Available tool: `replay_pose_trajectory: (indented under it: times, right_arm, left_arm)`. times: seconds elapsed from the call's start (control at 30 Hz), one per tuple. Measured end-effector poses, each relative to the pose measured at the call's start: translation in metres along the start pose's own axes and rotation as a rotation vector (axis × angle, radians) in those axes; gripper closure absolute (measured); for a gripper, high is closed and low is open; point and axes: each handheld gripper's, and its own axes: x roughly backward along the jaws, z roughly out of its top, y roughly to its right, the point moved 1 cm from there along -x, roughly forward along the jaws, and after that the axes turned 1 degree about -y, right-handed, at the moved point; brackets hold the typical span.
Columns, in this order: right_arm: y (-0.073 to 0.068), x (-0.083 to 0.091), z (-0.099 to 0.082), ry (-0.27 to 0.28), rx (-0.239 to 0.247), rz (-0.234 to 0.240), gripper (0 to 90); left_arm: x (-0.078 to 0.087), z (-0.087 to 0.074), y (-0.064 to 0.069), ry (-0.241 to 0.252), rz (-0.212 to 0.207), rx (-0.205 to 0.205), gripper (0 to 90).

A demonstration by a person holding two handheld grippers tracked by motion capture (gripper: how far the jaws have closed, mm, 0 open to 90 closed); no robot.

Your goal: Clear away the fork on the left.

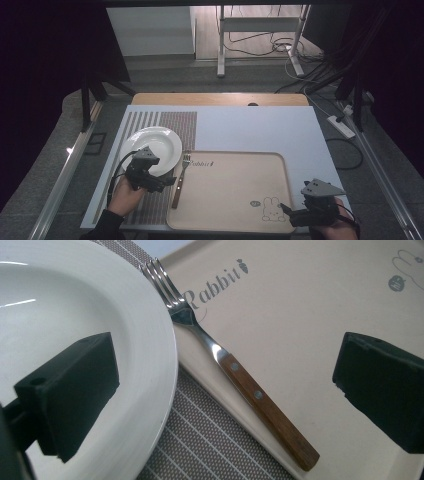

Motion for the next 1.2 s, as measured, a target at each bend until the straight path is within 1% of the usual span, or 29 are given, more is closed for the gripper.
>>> replay_pose_trajectory:
  times: [0.13,0.33,0.4,0.6,0.8,0.9,1.13,1.2]
  right_arm:
    - [0.0,0.0,0.0,-0.001,-0.001,0.001,0.0]
    - [0.0,0.0,0.0,0.0,-0.001,0.0,0.0]
    - [0.0,0.0,0.0,-0.001,-0.002,0.0,0.0]
    - [0.0,0.0,0.0,0.0,-0.008,-0.003,0.0]
    - [0.0,0.0,0.001,-0.005,-0.006,-0.003,0.0]
    - [0.0,0.0,0.001,-0.007,-0.005,-0.005,0.0]
    - [0.001,0.0,0.0,-0.005,-0.019,-0.003,0.0]
    - [0.001,0.0,0.0,-0.005,-0.019,-0.003,0.0]
  left_arm:
    - [0.004,-0.005,0.001,0.004,0.009,0.007,0.0]
    - [0.011,-0.015,0.003,0.013,0.008,0.025,0.0]
    - [0.014,-0.018,0.004,0.015,0.007,0.024,0.0]
    - [0.024,-0.031,0.005,0.026,0.014,0.052,0.0]
    - [0.036,-0.045,0.005,0.038,0.033,0.084,0.0]
    - [0.04,-0.051,0.006,0.038,0.044,0.091,0.0]
    - [0.048,-0.062,0.007,0.052,0.052,0.113,0.0]
    - [0.051,-0.065,0.007,0.054,0.06,0.117,0.0]
